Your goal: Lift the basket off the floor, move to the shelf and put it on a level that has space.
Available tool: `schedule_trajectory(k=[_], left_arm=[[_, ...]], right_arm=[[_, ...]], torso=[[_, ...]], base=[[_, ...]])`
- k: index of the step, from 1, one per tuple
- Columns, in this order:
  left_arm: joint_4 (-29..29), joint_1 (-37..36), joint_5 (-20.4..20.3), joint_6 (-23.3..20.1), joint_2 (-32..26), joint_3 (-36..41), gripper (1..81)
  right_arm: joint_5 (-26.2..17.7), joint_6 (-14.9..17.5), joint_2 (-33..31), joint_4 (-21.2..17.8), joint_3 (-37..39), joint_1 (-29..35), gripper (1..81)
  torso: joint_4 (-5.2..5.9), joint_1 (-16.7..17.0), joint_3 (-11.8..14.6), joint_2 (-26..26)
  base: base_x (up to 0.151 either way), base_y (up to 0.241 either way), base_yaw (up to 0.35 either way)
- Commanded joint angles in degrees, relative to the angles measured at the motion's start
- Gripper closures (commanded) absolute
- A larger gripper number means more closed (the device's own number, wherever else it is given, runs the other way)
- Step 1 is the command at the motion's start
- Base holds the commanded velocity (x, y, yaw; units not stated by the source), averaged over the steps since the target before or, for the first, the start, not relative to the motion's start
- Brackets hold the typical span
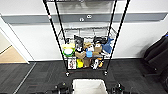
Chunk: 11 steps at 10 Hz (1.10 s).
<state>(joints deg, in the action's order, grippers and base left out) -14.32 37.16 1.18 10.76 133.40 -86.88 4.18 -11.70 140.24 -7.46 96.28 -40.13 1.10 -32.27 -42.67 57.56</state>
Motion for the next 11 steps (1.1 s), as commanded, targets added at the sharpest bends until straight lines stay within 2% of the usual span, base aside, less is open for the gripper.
schedule_trajectory(k=[1,4,5,6,8,11], left_arm=[[-1.0,-6.3,1.4,0.7,-3.0,4.3,81.1],[-1.0,-6.3,0.6,1.6,-2.6,4.6,81.1],[-1.0,-6.2,0.5,1.6,-2.6,5.7,81.1],[-1.0,-6.1,0.1,1.6,-3.5,7.9,81.1],[-1.0,-6.1,-2.1,1.8,-5.9,11.5,81.1],[-0.8,-4.2,-2.3,1.7,-8.4,13.8,81.1]], right_arm=[[0.1,-0.6,-3.5,-0.6,-6.8,5.8,81.1],[0.7,-0.6,-5.2,-0.5,-11.4,6.7,81.1],[2.1,-0.7,-6.2,-0.6,-13.1,6.6,81.1],[2.4,-0.8,-7.2,-0.6,-14.6,6.4,81.1],[2.5,-1.3,-8.5,-0.6,-16.2,6.2,81.1],[3.6,-1.2,-9.1,-0.4,-17.8,5.5,81.1]], torso=[[0.0,3.6,5.6,-5.7],[0.0,7.2,10.7,-11.0],[0.0,8.5,7.2,-12.9],[0.0,9.7,8.9,-14.7],[0.0,11.6,10.0,-17.5],[0.0,15.3,10.1,-23.2]], base=[[0.0,0.0,0.0],[0.0,0.0,0.0],[0.0,0.0,0.0],[0.0,0.0,0.0],[0.0,0.0,0.0],[0.0,0.0,0.0]])
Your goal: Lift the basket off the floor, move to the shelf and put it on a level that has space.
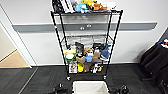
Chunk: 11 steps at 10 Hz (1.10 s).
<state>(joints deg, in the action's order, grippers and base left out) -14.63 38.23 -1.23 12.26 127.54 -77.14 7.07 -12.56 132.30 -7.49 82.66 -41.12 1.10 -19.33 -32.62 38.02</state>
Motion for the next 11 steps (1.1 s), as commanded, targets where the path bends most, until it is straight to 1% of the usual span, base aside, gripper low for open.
schedule_trajectory(k=[1,3,6,8,9,11], left_arm=[[-0.5,-5.2,0.1,0.1,-2.8,4.6,81.1],[-0.4,-5.1,-1.3,0.2,-2.7,5.9,81.1],[-0.5,-5.9,-0.6,0.3,2.5,0.8,81.1],[-1.5,-7.7,-0.5,0.6,2.6,0.0,81.1],[-1.8,-7.9,-0.5,0.6,2.2,0.2,81.1],[-1.6,-7.6,-0.5,0.6,1.8,0.2,81.1]], right_arm=[[0.8,-0.4,-1.5,-0.4,-4.7,6.2,81.1],[1.9,-0.4,-2.5,-0.4,-6.2,6.1,81.1],[1.1,-0.5,-0.8,-0.8,-3.9,8.1,81.1],[0.2,-0.5,0.7,-0.9,-2.4,9.7,81.1],[-0.3,-0.5,1.3,-0.9,-2.2,9.8,81.1],[-0.4,-0.4,1.8,-0.7,-1.6,9.1,81.1]], torso=[[0.0,3.7,0.0,-5.7],[0.0,6.2,0.0,-9.6],[0.0,10.1,0.0,-15.6],[0.0,12.7,0.0,-19.6],[0.0,14.0,4.0,-21.6],[0.0,16.0,5.3,-24.7]], base=[[0.0,0.0,0.0],[0.0,0.0,0.0],[0.0,0.0,0.0],[0.0,0.0,0.0],[0.0,0.0,0.0],[0.0,0.0,0.0]])
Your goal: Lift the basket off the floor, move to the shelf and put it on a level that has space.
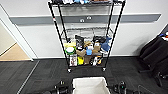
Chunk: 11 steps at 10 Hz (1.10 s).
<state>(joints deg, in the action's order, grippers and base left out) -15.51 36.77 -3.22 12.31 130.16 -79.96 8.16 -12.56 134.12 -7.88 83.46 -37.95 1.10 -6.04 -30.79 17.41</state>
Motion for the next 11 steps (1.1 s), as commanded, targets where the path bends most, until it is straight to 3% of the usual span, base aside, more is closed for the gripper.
schedule_trajectory(k=[1,3,4,6,7,9,11], left_arm=[[-0.6,-6.0,1.5,0.5,-0.9,3.1,81.1],[-0.2,-5.2,1.4,0.4,-0.9,3.0,81.1],[-0.2,-4.5,1.1,0.3,-1.1,2.8,81.1],[-0.2,-3.4,0.8,0.3,-1.6,2.5,81.1],[-0.2,-3.4,0.7,0.3,-1.6,2.5,81.1],[-0.2,-3.5,0.7,0.3,-1.9,2.6,81.1],[-0.1,-3.4,0.8,0.2,-2.4,3.0,81.1]], right_arm=[[-1.5,-0.4,-0.1,-0.2,-2.2,5.6,81.1],[-1.5,-0.4,-0.1,-0.2,-2.2,5.4,81.1],[-1.5,-0.4,-0.1,-0.3,-1.9,5.3,81.1],[-1.5,-0.4,-0.1,-0.2,-1.7,5.2,81.1],[-1.5,-0.4,-0.1,-0.1,-1.7,4.9,81.1],[-1.5,-0.4,-0.1,0.1,-1.6,4.1,81.1],[-1.5,-0.4,-0.1,0.2,-1.6,3.8,81.1]], torso=[[0.0,3.7,4.7,-5.7],[0.0,6.0,7.7,-9.6],[0.0,3.8,9.3,-5.9],[0.0,5.0,11.8,-8.0],[0.0,5.2,8.4,-8.6],[0.0,5.4,10.5,-8.8],[0.0,5.5,14.5,-8.8]], base=[[0.0,0.0,0.0],[0.0,0.0,0.0],[0.0,0.0,0.0],[0.0,0.0,0.0],[0.0,0.0,0.0],[0.0,0.0,0.0],[0.0,0.0,0.0]])
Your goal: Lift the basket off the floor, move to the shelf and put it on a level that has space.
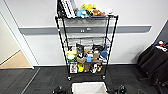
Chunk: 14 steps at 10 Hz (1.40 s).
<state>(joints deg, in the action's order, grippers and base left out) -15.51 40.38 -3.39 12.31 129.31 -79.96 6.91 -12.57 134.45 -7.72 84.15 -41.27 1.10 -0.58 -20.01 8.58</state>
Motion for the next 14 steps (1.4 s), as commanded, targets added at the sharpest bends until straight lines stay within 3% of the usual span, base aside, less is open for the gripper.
schedule_trajectory(k=[1,5,6,7,8,9,10,12,14], left_arm=[[-0.1,-7.0,1.0,0.2,-1.9,3.1,81.1],[-0.1,-7.0,1.4,0.1,-2.0,3.7,81.1],[-0.1,-7.1,1.4,0.0,-2.1,3.8,81.1],[-0.1,-7.0,1.3,0.0,-2.3,4.3,81.1],[-0.1,-7.3,1.0,0.0,-2.6,4.9,81.1],[-0.1,-7.3,0.9,0.0,-2.7,5.3,81.1],[-0.1,-7.3,0.8,0.0,-2.8,5.3,81.1],[-0.1,-7.4,0.8,0.0,-2.9,5.5,81.1],[-0.1,-7.8,0.6,0.0,-3.6,6.5,81.1]], right_arm=[[-0.1,-0.4,-0.4,0.1,-2.2,7.1,81.1],[-0.1,-0.4,-0.5,0.0,-2.2,7.1,81.1],[-0.1,-0.4,-0.5,-0.1,-2.2,7.1,81.1],[-0.1,-0.4,-0.5,-0.1,-2.1,7.1,81.1],[-0.1,-0.4,-0.5,0.0,-2.1,7.1,81.1],[-0.1,-0.4,-0.5,0.0,-2.2,7.1,81.1],[-0.1,-0.4,-0.6,0.2,-2.2,7.1,81.1],[-0.2,-0.4,-0.5,0.4,-2.4,7.5,81.1],[-0.2,-0.4,-0.4,0.5,-2.9,8.6,81.1]], torso=[[0.0,0.0,3.9,0.0],[0.0,0.0,7.9,0.0],[0.0,0.0,5.9,0.0],[0.0,0.1,6.7,0.0],[-2.82,0.1,7.1,0.0],[-3.98,0.2,8.6,0.0],[-0.68,0.2,7.2,0.0],[-2.86,0.2,7.5,0.0],[-3.12,0.2,7.6,0.0]], base=[[0.0,0.0,0.0],[0.0,0.0,0.0],[0.0,0.0,0.0],[0.0,0.0,0.0],[0.0,0.0,0.0],[0.0,0.0,0.0],[0.0,0.0,0.0],[0.0,0.0,0.0],[0.0,0.0,0.0]])
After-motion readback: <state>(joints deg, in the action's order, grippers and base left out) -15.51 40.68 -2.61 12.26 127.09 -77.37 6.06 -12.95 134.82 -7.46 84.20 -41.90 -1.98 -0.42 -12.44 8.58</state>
